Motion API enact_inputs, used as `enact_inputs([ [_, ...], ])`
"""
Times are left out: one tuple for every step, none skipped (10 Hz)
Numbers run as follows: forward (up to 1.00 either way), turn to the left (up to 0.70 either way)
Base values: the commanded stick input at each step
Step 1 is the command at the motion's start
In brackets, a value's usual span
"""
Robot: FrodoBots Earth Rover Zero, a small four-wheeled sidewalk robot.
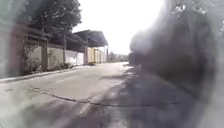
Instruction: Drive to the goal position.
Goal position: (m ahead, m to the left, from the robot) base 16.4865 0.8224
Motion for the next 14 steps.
enact_inputs([
  [1.0,0.0],
  [1.0,0.0],
  [1.0,0.0],
  [1.0,0.0],
  [1.0,0.0],
  [1.0,0.0],
  [1.0,0.0],
  [1.0,0.0],
  [1.0,0.0],
  [1.0,0.0],
  [1.0,0.0],
  [1.0,0.0],
  [1.0,0.0],
  [1.0,0.0],
])
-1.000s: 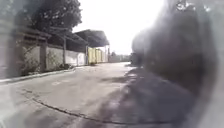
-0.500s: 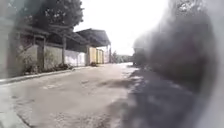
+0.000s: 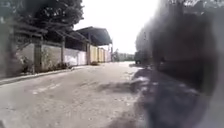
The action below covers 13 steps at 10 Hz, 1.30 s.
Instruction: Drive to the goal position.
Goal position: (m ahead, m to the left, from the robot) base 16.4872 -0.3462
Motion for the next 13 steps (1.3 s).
enact_inputs([
  [1.0,0.0],
  [1.0,0.0],
  [1.0,0.0],
  [1.0,0.0],
  [1.0,0.0],
  [1.0,0.0],
  [1.0,0.0],
  [1.0,0.0],
  [1.0,-0.07],
  [1.0,-0.38],
  [1.0,-0.4],
  [1.0,-0.4],
  [1.0,-0.4],
])
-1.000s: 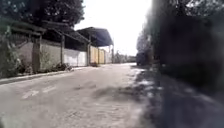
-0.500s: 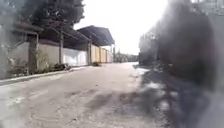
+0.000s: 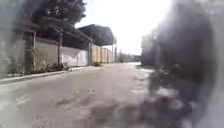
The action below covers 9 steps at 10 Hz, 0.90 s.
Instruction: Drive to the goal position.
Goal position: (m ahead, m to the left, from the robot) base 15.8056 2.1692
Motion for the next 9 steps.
enact_inputs([
  [1.0,-0.4],
  [1.0,-0.4],
  [1.0,-0.4],
  [1.0,-0.4],
  [1.0,-0.4],
  [1.0,-0.12],
  [1.0,0.0],
  [1.0,0.0],
  [1.0,0.0],
])
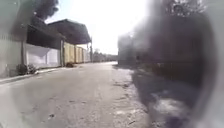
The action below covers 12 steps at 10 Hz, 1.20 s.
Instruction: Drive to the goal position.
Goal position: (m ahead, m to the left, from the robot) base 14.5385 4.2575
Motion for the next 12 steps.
enact_inputs([
  [1.0,0.0],
  [1.0,0.0],
  [1.0,0.0],
  [1.0,0.0],
  [1.0,0.0],
  [1.0,0.0],
  [1.0,0.0],
  [1.0,0.0],
  [1.0,0.0],
  [1.0,0.0],
  [1.0,0.0],
  [1.0,0.0],
])
